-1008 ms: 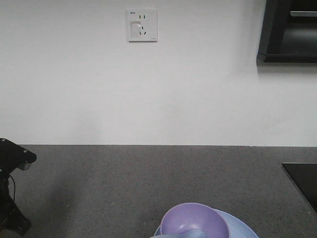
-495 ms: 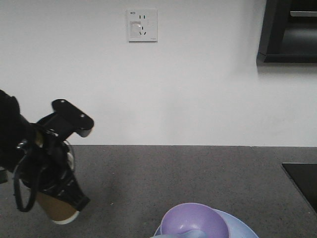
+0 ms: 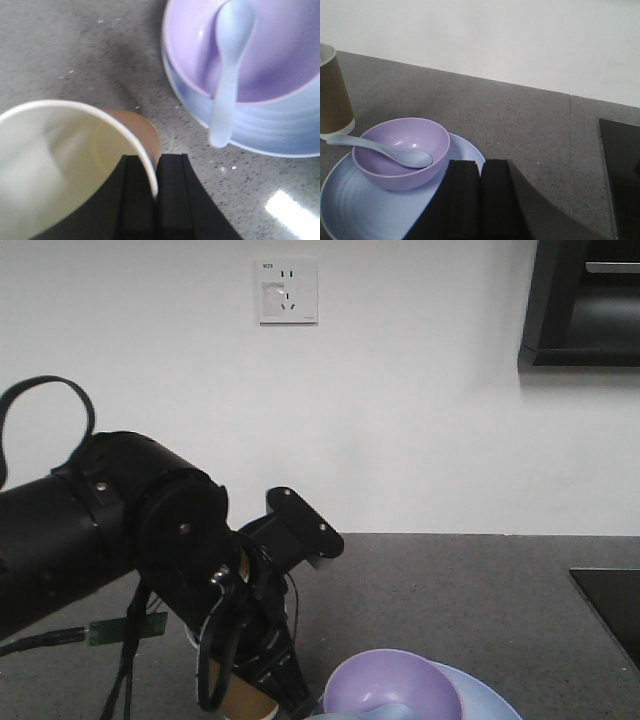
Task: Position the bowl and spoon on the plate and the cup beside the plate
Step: 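Carry the cup beside the plate, set it down, open left gripper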
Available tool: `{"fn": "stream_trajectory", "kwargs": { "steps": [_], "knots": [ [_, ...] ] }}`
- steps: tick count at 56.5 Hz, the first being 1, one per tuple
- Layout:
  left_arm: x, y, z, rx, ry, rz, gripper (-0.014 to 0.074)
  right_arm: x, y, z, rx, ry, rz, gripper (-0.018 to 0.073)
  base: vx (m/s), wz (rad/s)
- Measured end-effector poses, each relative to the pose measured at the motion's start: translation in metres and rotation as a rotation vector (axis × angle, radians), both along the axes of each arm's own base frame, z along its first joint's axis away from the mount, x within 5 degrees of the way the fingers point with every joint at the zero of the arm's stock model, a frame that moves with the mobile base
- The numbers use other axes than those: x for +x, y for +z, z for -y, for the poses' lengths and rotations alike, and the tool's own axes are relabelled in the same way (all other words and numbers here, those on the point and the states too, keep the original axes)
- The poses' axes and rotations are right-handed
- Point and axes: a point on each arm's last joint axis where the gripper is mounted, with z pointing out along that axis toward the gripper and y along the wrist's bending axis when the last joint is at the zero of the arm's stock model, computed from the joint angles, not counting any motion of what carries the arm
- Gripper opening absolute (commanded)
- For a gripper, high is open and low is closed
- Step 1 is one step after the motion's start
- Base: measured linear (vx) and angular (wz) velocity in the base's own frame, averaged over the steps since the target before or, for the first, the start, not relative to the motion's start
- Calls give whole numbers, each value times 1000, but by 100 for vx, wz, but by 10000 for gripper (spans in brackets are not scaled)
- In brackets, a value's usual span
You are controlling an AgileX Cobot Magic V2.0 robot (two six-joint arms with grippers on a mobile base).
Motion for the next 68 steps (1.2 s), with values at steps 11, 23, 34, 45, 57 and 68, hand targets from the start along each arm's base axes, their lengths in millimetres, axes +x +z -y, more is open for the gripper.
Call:
{"fn": "stream_trajectory", "kwargs": {
  "steps": [11,23,34,45,57,68],
  "knots": [
    [3,-16,11,18,-20,-41,0,0,-1,1,-20,-4,-6,-8,0,0],
    [4,-20,14,16,-22,-55,8,0,-1,1,-23,-4,-8,-8,0,0],
    [4,-20,14,11,-22,-57,103,0,-1,1,-26,-5,-8,-8,0,0],
    [3,-20,14,14,-22,-62,298,0,-1,1,-26,-5,-8,-8,0,0],
    [3,-20,14,16,-22,-65,458,0,-1,1,-26,-5,-8,-8,0,0],
    [2,-20,13,19,-21,-68,475,0,-1,1,-26,-5,-8,-8,0,0]
  ]
}}
